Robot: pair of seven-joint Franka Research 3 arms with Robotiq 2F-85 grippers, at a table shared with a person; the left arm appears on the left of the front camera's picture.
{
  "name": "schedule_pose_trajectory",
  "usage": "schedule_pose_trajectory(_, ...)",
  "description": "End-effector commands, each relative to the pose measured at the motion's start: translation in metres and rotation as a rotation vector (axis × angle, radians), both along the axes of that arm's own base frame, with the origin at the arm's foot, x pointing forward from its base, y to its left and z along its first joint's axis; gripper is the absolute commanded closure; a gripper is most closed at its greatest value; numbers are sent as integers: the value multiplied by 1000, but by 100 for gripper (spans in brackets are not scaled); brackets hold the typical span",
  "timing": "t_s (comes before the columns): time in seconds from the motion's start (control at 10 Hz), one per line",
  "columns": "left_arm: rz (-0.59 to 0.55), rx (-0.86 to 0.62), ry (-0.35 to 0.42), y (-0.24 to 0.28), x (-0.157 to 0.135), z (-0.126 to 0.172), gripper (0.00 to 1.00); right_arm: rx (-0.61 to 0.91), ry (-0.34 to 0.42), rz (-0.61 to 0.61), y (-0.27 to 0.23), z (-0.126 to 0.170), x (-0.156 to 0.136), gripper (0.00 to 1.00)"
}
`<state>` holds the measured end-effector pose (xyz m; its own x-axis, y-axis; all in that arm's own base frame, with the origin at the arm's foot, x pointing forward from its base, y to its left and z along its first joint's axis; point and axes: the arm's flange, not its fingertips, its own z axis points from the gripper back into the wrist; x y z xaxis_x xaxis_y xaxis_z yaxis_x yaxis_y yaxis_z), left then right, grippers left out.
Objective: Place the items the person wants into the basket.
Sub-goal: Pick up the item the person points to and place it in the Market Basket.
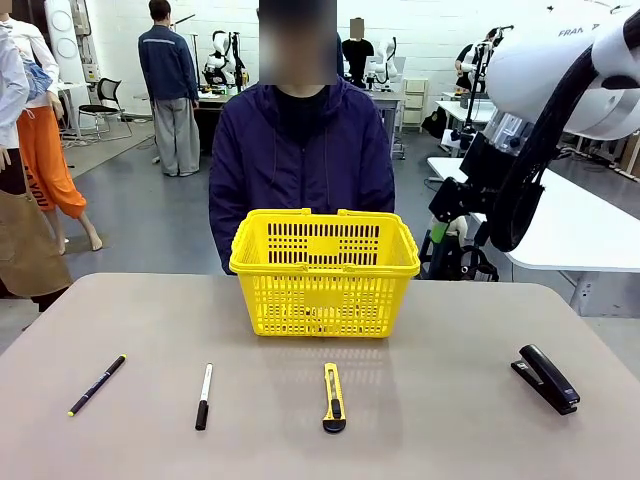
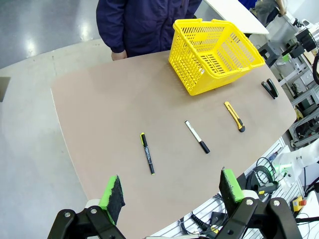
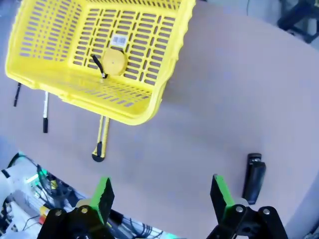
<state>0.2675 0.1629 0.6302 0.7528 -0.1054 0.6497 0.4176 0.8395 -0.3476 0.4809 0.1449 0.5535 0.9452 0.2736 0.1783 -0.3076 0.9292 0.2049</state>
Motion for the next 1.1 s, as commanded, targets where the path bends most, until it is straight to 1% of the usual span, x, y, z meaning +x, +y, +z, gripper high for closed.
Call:
schedule_pose_trajectory(0.0, -11, -9, -5, 0, 0, 0, 0, 2, 8, -15, 1, 14, 0, 0)
schedule_pose_trajectory(1.0, -11, -9, -5, 0, 0, 0, 0, 2, 8, -15, 1, 14, 0, 0)
